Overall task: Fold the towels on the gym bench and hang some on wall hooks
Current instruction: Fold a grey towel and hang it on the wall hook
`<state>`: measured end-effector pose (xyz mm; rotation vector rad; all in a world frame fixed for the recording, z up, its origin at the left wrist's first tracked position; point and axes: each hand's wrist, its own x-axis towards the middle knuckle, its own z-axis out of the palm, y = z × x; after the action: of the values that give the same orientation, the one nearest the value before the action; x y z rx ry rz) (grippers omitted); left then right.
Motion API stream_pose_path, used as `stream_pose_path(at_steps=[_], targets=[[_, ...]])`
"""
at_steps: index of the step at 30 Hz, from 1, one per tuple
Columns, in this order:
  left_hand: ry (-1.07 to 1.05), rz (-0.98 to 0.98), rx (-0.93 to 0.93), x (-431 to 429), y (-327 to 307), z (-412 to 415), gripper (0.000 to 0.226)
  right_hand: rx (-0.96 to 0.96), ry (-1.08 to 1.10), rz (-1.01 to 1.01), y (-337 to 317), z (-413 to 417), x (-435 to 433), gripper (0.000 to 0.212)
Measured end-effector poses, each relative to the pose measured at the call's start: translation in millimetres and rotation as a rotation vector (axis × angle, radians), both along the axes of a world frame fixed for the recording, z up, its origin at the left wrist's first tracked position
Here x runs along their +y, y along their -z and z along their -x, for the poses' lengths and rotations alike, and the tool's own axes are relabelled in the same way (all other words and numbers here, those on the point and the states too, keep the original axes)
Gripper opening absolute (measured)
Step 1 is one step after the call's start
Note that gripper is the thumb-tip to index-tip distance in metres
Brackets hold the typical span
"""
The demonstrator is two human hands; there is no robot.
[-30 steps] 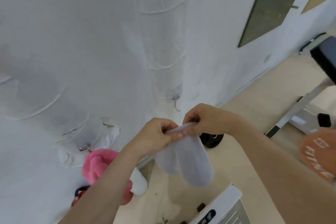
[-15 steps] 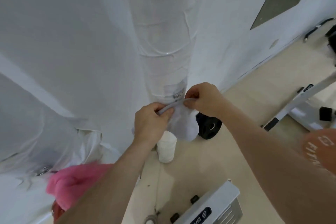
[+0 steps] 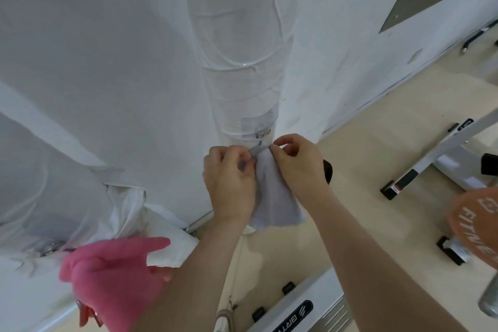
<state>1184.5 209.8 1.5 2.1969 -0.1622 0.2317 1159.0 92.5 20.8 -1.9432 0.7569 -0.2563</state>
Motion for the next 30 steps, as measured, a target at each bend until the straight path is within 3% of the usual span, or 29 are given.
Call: stream_pose_path(at_steps=[3,7,10,13,15,18,20,23,27,30], targets=[[0.122,0.107,0.131,-3.2,-1.2,9.8,0.014,0.030,-0.120,-0.125,-4.7,5.9,10.2,0.020],[0.167,0.226,0.290,-2.9,-3.4,15.8,0.021,0.189,-0.330,0.321,-6.3,10.8,19.3,0.020],[0.263,0.241,0.363,7.7,-8.4,16.9,0.030,0.260,-0.338,0.416,-6.3,16.2,25.5,0.020],[0.294,0.246,0.393,24.0,-17.7,24.8,0.042,0.307,-0.323,0.366,-12.9,30.1,25.5,0.029],[0.278,0.223,0.396,37.9,-25.2,35.8,0.037,0.296,-0.253,0.246,-21.4,51.1,15.6,0.034],[0.374,0.081,0.438,62.2,-31.9,65.3,0.027,0.252,-0.196,0.077,-26.4,103.1,-8.4,0.024],[0.395,0.039,0.480,77.5,-34.6,92.3,0.022,0.281,-0.212,0.044,-24.1,147.1,-20.5,0.013],[0.367,-0.005,0.506,92.6,-34.4,144.4,0.020,0.347,-0.211,0.014,-8.1,211.1,-28.3,0.015],[0.457,-0.148,0.591,102.7,-17.3,230.5,0.037,0.422,-0.276,-0.038,19.4,282.1,-20.6,0.012],[0.477,-0.189,0.658,104.7,-8.7,292.2,0.030,0.489,-0.368,-0.023,32.3,335.7,-0.9,0.014]])
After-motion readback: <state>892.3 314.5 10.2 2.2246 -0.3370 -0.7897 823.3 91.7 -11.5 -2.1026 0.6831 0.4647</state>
